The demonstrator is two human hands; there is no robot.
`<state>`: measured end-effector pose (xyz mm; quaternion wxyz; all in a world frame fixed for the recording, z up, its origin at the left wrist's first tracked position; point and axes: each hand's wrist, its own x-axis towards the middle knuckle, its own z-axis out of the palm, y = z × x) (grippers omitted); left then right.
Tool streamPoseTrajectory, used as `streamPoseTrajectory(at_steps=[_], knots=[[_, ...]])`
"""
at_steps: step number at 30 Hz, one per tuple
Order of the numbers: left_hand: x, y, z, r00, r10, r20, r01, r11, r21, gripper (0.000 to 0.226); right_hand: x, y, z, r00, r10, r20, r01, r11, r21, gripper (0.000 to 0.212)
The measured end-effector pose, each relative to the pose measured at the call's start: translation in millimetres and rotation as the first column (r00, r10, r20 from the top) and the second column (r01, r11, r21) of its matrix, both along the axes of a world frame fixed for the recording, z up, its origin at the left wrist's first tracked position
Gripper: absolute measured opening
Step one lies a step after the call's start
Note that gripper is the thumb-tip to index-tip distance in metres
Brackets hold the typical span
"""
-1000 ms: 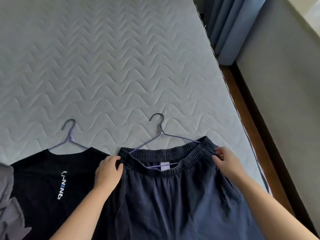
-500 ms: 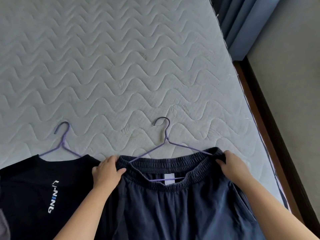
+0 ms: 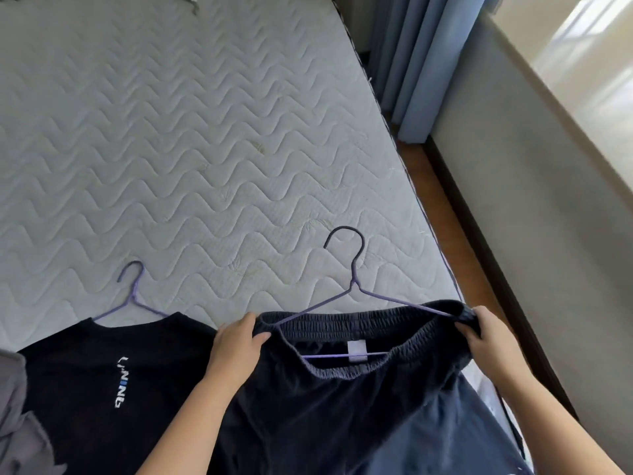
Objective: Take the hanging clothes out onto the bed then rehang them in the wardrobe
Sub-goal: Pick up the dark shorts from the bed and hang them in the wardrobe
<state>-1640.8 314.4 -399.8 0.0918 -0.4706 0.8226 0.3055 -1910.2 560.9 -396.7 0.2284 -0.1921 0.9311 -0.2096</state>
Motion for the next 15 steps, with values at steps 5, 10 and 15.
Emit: streamPoseTrajectory(at_steps=[5,10,15], knots=[[-4.0,39.9,59.7,0.992,0.055,-0.112,-0.046,0.996,0.077,0.016,5.6,49.4,53.0,0.998,-0.056,-0.007,0.055,0.998,-0.041,0.008],[-10.2,87.5,116.4,0.977,0.042,-0.209,-0.031,0.998,0.057,0.018,12.1,106.3,101.6,0.991,-0.130,0.002,0.130,0.988,-0.080,0.008],[-12.8,133.6,170.1,0.954,0.005,-0.301,-0.008,1.000,-0.007,0.021,19.4,155.1,151.9,0.986,-0.166,-0.020,0.162,0.979,-0.119,0.007]])
